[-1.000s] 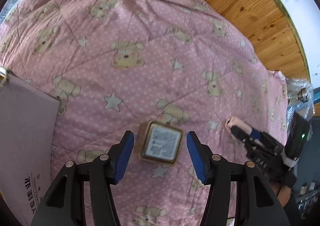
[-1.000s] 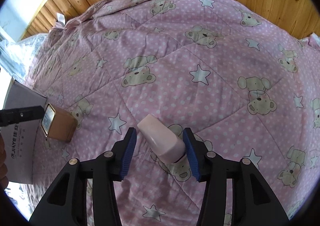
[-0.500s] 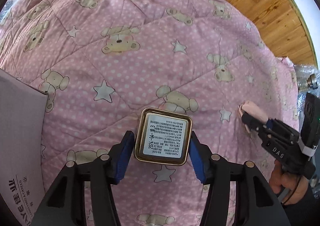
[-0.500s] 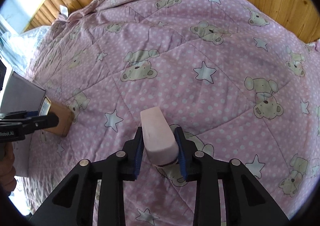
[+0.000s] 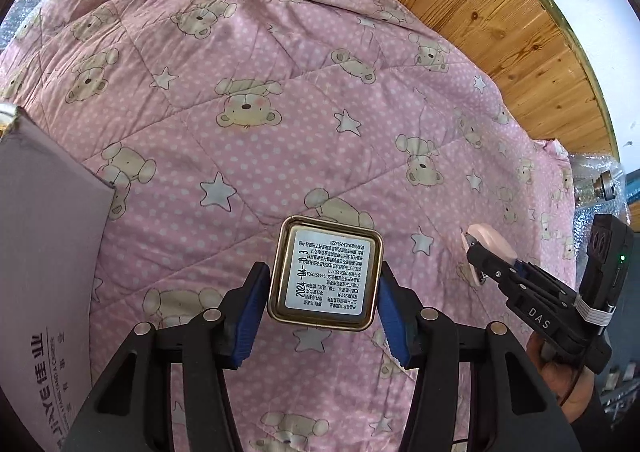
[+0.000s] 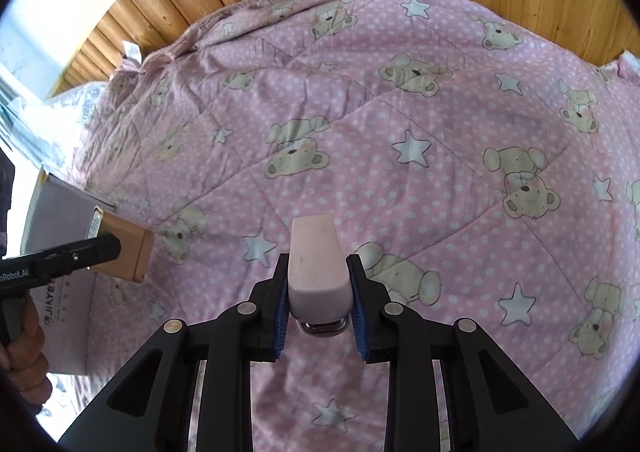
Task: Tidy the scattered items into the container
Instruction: 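Carry the brown tin and pink stapler over the cardboard box with both tools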
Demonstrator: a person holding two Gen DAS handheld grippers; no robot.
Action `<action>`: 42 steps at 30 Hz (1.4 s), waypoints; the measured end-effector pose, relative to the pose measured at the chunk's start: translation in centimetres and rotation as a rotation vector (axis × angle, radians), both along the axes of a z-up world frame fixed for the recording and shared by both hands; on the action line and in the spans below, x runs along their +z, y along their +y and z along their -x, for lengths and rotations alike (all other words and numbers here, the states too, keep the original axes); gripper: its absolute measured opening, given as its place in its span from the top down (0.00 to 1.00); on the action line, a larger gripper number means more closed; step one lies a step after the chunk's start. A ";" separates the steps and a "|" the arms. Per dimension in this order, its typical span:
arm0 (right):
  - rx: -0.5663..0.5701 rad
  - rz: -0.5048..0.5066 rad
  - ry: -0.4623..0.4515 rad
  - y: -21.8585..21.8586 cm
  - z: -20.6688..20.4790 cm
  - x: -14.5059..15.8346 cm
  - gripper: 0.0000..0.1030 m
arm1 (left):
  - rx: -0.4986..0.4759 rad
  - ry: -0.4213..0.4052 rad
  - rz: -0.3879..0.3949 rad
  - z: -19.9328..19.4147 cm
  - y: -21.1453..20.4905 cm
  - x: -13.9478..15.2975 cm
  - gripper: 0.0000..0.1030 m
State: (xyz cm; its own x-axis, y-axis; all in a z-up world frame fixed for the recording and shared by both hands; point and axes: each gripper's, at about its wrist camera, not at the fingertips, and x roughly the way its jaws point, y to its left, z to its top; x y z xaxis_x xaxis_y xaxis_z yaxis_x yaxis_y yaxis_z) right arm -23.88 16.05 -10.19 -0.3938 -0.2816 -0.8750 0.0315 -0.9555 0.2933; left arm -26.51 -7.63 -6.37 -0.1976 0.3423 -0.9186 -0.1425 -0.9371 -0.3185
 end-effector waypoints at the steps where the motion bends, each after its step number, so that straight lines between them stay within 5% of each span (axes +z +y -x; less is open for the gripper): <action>1: 0.000 0.001 0.000 -0.2 -0.1 0.1 0.73 | 0.001 0.000 0.000 -0.2 -0.1 0.2 0.48; 19: 0.058 0.041 0.029 -6.4 -4.1 4.7 0.73 | 0.080 0.036 -0.042 -4.8 -5.0 4.9 0.48; 42: 0.275 0.025 0.077 -18.2 -8.8 9.4 0.73 | 0.227 0.103 -0.136 -11.9 -14.6 9.9 0.48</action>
